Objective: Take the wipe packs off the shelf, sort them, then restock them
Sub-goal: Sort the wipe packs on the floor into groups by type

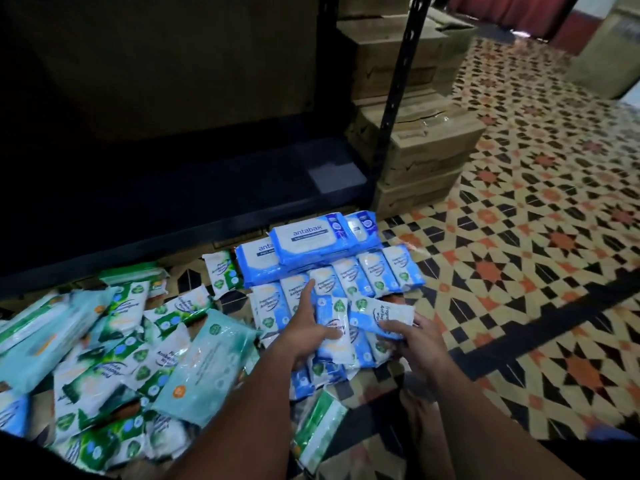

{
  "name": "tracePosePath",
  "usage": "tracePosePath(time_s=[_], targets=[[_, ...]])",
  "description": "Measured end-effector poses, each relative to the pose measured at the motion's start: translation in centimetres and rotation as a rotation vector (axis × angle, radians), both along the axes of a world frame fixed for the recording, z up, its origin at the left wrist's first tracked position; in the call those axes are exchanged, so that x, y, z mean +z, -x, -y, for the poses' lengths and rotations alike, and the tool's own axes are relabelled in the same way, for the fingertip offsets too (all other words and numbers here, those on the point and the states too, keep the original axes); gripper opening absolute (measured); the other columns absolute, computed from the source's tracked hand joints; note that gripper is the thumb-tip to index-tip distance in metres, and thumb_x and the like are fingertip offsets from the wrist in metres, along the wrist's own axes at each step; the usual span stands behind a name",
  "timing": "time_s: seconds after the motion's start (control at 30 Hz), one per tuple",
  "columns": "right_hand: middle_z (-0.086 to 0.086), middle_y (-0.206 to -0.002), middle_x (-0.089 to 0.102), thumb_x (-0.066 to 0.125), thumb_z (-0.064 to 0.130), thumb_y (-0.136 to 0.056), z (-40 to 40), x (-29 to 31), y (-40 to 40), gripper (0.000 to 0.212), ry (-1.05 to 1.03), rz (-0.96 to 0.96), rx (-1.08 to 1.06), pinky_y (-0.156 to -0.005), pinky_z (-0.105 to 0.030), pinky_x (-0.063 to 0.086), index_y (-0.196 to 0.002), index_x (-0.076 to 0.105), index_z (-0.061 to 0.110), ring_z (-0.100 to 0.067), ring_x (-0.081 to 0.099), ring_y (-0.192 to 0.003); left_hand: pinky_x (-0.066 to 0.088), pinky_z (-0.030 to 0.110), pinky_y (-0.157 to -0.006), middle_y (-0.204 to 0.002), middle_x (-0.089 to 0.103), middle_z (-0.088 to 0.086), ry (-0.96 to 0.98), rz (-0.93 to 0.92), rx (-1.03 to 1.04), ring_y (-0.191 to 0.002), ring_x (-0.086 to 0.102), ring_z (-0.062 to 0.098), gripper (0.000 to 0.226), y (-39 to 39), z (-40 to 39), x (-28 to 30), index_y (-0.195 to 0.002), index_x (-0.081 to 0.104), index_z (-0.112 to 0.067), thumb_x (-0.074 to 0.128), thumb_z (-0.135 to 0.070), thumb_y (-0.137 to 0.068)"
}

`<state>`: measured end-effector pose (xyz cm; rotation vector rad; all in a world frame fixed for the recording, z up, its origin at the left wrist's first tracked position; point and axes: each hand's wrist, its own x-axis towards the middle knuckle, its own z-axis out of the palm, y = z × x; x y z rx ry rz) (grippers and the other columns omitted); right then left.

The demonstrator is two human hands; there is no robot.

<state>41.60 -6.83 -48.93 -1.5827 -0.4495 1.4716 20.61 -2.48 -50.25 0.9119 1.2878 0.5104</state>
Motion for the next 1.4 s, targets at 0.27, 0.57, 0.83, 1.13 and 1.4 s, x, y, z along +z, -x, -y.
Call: tracePosePath(time_s=[0.27, 0.57, 0.83, 1.13, 1.4], targets=[[-0.020, -0.104, 0.071, 0.074, 0.001, -0.078, -1.3, -0.3, -2.3, 0.037, 0.031, -0.165, -0.331, -0.057, -0.034, 0.055, -0.112, 0.060, 0.000, -0.032, 0.073, -0.087, 0.061, 0.037, -0.084, -0.117, 0.070, -0.003, -0.118, 0.009, 0.137, -0.088, 0.070, -0.001, 0.038, -1.5, 0.3, -0.8, -0.115, 0.066, -0.026, 0.083, -0.020, -0.082], [-0.008, -0.103, 0.068, 0.054, 0.012, -0.078, -3.3, -1.7, -4.7, 0.033, 0.153, 0.337, -0.283, -0.071, -0.046, 0.059, -0.107, 0.065, 0.023, -0.027, 0.067, -0.081, 0.062, 0.049, -0.075, -0.138, 0.049, 0.009, -0.115, 0.060, 0.147, -0.102, 0.067, 0.038, 0.050, -3.6, -1.5, 0.3, -0.115, 0.074, -0.036, 0.075, 0.003, -0.083], [0.006, -0.080, 0.057, 0.045, 0.012, -0.093, -4.0, -3.7, -7.1, 0.028, 0.284, 0.696, -0.228, -0.101, -0.058, 0.043, -0.101, 0.049, 0.039, -0.028, 0.063, -0.092, 0.057, 0.049, -0.069, -0.094, 0.070, 0.015, -0.273, -0.137, 0.109, -0.069, 0.066, 0.024, 0.023, -8.4, -2.4, -0.2, -0.104, 0.060, -0.027, 0.076, -0.034, -0.089], [0.009, -0.098, 0.067, 0.050, 0.011, -0.090, -5.3, -8.1, -10.5, 0.039, 0.324, 0.581, -0.261, -0.097, -0.059, 0.050, -0.087, 0.062, 0.048, -0.030, 0.063, -0.102, 0.041, 0.031, -0.098, -0.143, 0.052, 0.011, -0.471, -0.518, -0.285, -0.127, 0.053, 0.027, 0.042, -16.7, -3.8, -3.2, -0.140, 0.056, -0.012, 0.061, -0.026, -0.101], [-0.002, -0.122, 0.066, 0.071, 0.022, -0.088, -5.3, -9.1, -9.3, 0.032, 0.260, 0.770, -0.170, -0.101, -0.046, 0.045, -0.118, 0.069, 0.033, -0.034, 0.052, -0.119, 0.050, 0.039, -0.081, -0.112, 0.060, 0.004, -1.001, -0.998, -0.550, -0.101, 0.056, 0.028, 0.040, -16.9, -1.8, -6.5, -0.112, 0.068, -0.019, 0.079, -0.042, -0.081]])
